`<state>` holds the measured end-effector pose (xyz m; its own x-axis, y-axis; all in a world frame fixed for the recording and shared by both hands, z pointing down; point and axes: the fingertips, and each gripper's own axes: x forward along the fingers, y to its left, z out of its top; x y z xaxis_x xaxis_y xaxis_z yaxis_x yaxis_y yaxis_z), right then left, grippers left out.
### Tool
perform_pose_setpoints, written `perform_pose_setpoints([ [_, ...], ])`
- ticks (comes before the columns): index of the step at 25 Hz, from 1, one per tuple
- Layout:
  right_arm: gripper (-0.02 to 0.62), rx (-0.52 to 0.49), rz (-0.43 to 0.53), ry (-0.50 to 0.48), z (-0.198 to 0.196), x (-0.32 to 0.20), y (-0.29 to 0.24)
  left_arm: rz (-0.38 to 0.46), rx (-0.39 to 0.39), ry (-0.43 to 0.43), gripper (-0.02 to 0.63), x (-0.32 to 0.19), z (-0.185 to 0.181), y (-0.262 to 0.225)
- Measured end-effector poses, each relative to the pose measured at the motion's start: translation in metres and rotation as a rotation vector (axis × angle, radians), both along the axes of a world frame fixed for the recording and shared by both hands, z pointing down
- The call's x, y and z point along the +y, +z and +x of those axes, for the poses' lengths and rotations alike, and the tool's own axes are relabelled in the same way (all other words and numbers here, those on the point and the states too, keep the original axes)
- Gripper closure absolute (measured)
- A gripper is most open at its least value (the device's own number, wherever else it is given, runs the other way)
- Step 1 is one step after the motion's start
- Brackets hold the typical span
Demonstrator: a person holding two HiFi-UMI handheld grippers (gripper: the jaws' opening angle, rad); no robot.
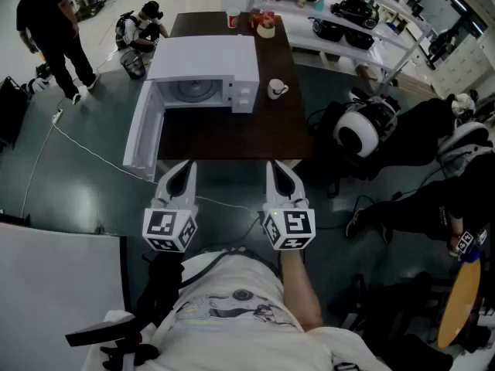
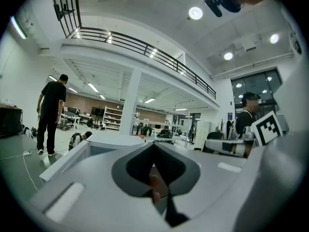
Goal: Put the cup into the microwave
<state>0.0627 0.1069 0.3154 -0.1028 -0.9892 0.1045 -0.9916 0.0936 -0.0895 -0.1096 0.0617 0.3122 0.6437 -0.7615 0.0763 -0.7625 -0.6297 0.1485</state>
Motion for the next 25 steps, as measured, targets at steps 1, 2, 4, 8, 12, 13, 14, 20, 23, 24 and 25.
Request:
perform_pose_setpoints([
  [1, 0.597, -0.001, -0.001, 0.001, 0.001, -0.001, 0.000, 0.000, 0.000, -0.001, 0.607, -0.001, 0.001, 0.000],
  [2, 0.597, -0.001, -0.001, 0.003, 0.002, -0.001, 0.000, 0.000, -0.001, -0.002, 0.607, -0.002, 0.001, -0.001],
  [4, 0.597, -0.002, -0.003, 0.003, 0.004, -0.002, 0.000, 0.000, -0.001, -0.004, 0.607, -0.004, 0.002, -0.001],
  [8, 0.595, -0.007, 0.000, -0.009, 0.004, -0.002, 0.000, 0.004, -0.001, -0.008, 0.607, -0.002, 0.006, -0.001],
  [12, 0.595, -0.001, 0.005, -0.021, 0.005, 0.000, 0.000, 0.002, -0.005, -0.012, 0.607, 0.001, 0.011, 0.000],
  [13, 0.595, -0.001, 0.006, -0.023, 0.006, -0.001, 0.000, 0.002, -0.005, -0.012, 0.607, 0.000, 0.013, 0.000],
  [14, 0.595, -0.003, 0.009, -0.023, 0.008, -0.001, -0.001, 0.003, -0.006, -0.013, 0.607, 0.000, 0.014, 0.000],
  [20, 0.594, -0.010, 0.015, -0.025, 0.018, 0.001, -0.001, 0.012, -0.019, -0.015, 0.607, 0.000, 0.027, 0.001],
  [23, 0.594, -0.011, 0.010, -0.035, 0.024, 0.002, -0.001, 0.014, -0.021, -0.022, 0.607, 0.000, 0.034, 0.002],
  [24, 0.594, -0.023, 0.006, -0.041, 0.027, 0.003, -0.001, 0.012, -0.020, -0.026, 0.607, -0.001, 0.036, 0.002],
  [25, 0.594, -0.039, 0.002, -0.049, 0.029, 0.003, -0.001, 0.009, -0.018, -0.030, 0.607, -0.001, 0.038, 0.003],
])
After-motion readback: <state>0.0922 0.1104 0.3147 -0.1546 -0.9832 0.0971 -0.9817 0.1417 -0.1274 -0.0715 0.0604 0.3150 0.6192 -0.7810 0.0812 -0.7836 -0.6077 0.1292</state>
